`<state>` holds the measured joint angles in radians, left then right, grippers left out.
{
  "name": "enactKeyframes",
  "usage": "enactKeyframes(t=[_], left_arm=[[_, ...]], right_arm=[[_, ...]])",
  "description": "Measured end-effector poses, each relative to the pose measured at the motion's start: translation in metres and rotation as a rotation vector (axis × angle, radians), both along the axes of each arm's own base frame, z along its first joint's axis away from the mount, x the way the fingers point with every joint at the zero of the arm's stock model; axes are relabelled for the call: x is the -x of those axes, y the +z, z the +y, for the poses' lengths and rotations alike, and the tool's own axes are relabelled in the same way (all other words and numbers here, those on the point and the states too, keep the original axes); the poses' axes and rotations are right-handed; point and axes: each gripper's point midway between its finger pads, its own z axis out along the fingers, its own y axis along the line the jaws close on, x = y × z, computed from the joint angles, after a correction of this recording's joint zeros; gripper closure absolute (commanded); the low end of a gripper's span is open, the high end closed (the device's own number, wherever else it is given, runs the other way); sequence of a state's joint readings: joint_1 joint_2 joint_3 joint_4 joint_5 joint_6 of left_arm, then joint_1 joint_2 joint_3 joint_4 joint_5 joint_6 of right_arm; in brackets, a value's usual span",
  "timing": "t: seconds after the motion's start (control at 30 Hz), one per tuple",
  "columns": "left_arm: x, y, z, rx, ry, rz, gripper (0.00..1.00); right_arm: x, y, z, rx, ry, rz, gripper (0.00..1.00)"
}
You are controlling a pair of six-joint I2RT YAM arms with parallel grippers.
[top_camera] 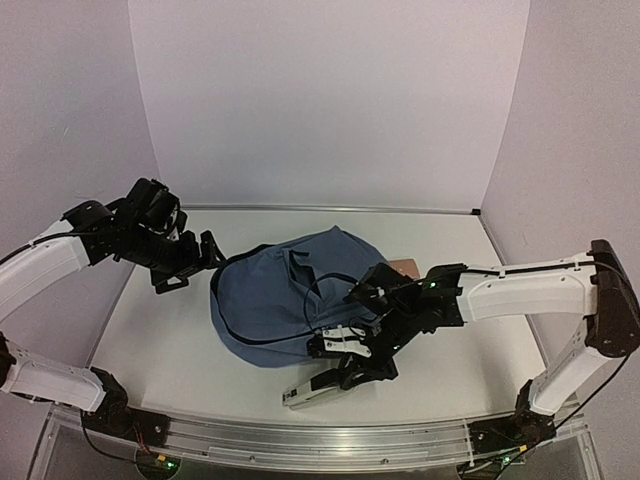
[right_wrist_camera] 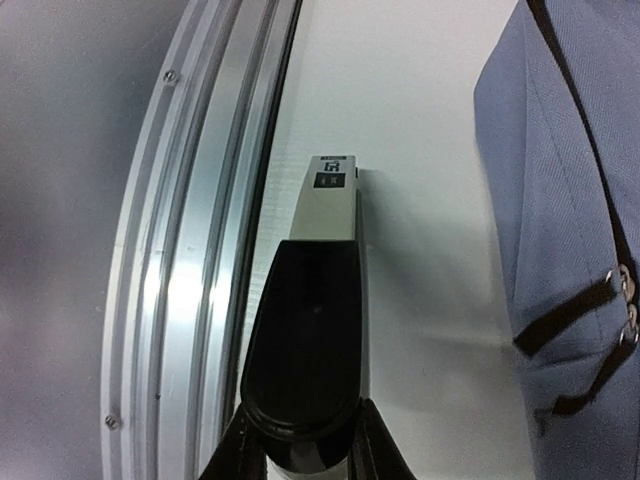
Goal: Pack the student bag
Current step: Place the stationery at the center of the board, then pick up the stationery from the center of the board.
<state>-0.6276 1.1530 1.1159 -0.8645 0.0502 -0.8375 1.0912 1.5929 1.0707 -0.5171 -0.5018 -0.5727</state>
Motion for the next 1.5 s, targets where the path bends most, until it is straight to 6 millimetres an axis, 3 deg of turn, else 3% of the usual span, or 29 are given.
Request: enactKeyframes(t=[0.1,0.3,0.47,0.6,0.7,0.87,0.97,1.1,1.17,1.3,1.5], left_arm=[[0.004,0.003,0.001,-0.010,-0.009,0.008,0.00],[0.013,0.010,-0.004,-0.033,-0.078,0.004,0.00],[0.029,0.003,-0.019,-0.064,-0.194,0.016,0.01],[0.052,0.005,-0.041,-0.084,-0.339,0.004,0.01],[0.069,0.015,-0.067,-0.082,-0.475,-0.013,0.01],[0.092,0.012,-0.111,-0.118,-0.683,-0.025,0.02],[0.107,-0.002,-0.136,-0.178,-0.809,-0.002,0.06],[0.132,-0.034,-0.180,-0.282,-0.983,0.035,0.10],[0.148,-0.059,-0.198,-0.338,-1.060,0.064,0.11],[0.170,-0.104,-0.208,-0.432,-1.145,0.129,0.12],[0.164,-0.132,-0.218,-0.507,-1.202,0.165,0.15]], right_arm=[[-0.005,-0.012,0.009,-0.016,0.027,-0.027,0.88],[-0.009,-0.034,-0.001,0.029,0.042,-0.064,0.40],[-0.022,-0.036,-0.007,0.048,-0.004,-0.086,0.22],[-0.038,-0.020,-0.018,0.058,-0.088,-0.088,0.11],[-0.061,0.021,-0.020,0.009,-0.184,-0.109,0.03],[-0.112,0.091,-0.033,-0.104,-0.402,-0.182,0.02],[-0.142,0.110,-0.055,-0.122,-0.573,-0.185,0.02],[-0.174,0.111,-0.087,-0.103,-0.793,-0.156,0.02],[-0.186,0.110,-0.103,-0.093,-0.891,-0.129,0.02],[-0.203,0.115,-0.124,-0.104,-1.023,-0.093,0.02],[-0.211,0.118,-0.134,-0.116,-1.094,-0.068,0.02]])
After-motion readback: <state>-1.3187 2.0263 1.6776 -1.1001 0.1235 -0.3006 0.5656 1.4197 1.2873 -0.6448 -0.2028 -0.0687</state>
